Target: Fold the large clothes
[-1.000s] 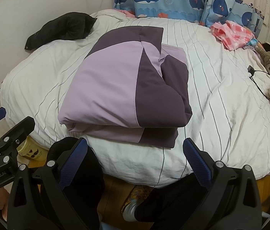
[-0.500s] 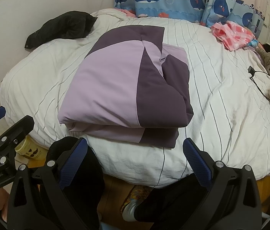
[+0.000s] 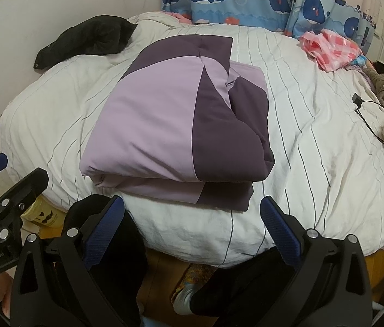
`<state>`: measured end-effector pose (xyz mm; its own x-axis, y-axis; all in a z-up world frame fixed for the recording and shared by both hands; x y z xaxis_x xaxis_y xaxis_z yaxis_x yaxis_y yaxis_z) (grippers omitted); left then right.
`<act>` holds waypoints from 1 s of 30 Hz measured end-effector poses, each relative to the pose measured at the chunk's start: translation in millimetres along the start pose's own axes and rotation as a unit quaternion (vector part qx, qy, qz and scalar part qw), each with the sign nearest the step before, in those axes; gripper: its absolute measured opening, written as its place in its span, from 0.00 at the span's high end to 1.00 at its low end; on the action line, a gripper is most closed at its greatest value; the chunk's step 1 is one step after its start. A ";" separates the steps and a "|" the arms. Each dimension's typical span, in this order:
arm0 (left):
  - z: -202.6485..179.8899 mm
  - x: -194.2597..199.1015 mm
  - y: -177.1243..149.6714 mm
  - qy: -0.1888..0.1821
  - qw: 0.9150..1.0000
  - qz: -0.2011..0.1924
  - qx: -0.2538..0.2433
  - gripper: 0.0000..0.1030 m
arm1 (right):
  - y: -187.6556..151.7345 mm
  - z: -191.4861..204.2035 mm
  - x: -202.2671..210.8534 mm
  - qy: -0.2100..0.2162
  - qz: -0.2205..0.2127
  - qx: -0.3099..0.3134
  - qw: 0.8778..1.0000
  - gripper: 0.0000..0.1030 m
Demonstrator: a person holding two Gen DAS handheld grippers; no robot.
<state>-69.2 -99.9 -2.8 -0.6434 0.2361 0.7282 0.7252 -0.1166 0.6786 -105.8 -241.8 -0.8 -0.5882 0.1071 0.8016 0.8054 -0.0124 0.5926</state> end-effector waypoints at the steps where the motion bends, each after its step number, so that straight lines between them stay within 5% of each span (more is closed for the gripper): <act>1: 0.1 -0.1 -0.2 -0.003 1.000 0.001 0.002 0.06 | -0.5 -0.8 0.7 -0.003 -0.003 0.001 1.000 0.07; 30: -10.5 -22.3 7.3 0.034 0.999 0.027 0.000 0.06 | 19.4 -12.0 -15.7 -0.023 -0.018 0.008 1.000 0.07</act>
<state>-52.1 -116.2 -13.1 -0.6193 0.1635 0.7680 0.7587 -0.1271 0.6389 -81.8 -255.7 -0.9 -0.6136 0.1524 0.7748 0.7847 0.0074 0.6199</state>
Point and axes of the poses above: each gripper's, at about its wrist camera, not at the fingertips, and x roughly against the way its jaws point, z to its left, y to its top, the point moved 1 cm from there along -x, roughly the way its jaws point, and after that the axes turned 12 degrees about -y, right-handed, at the moved point
